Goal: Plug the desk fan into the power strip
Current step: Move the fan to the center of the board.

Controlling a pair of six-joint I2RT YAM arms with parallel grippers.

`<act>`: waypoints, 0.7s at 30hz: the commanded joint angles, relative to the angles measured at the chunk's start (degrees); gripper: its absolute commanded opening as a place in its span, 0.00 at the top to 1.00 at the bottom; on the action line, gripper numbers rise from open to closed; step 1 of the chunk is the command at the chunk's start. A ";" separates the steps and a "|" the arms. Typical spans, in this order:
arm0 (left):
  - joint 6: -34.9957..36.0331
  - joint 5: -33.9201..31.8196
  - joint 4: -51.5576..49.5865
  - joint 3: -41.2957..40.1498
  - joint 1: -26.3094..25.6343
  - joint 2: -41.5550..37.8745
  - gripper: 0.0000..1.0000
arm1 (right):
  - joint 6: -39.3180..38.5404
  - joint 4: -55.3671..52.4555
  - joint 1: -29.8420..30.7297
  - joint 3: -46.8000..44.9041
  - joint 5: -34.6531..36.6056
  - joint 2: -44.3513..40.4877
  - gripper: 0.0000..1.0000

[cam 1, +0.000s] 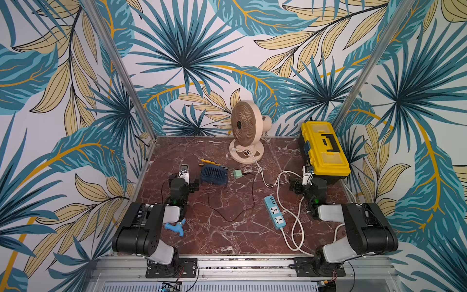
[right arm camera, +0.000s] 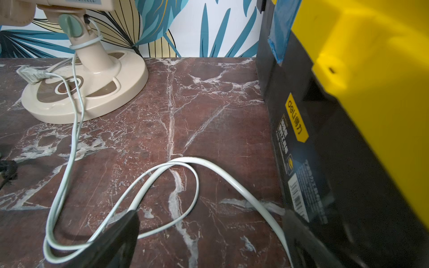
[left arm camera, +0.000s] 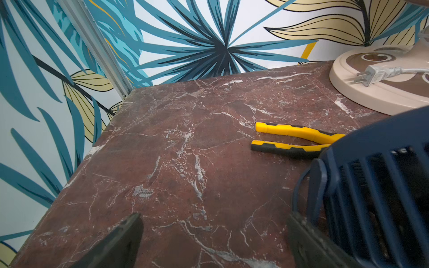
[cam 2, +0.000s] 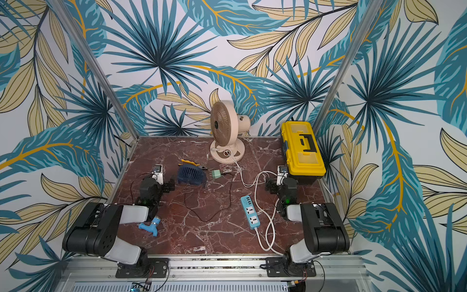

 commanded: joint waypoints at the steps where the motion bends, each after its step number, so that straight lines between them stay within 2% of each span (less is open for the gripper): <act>1: -0.55 0.66 -0.28 1.84 0.38 -0.11 0.00 | -0.63 2.12 0.15 0.99 0.08 -0.91 0.01; 21: -0.49 0.63 0.08 1.68 0.34 -0.18 0.00 | -0.64 2.21 0.14 0.84 0.16 -0.92 0.01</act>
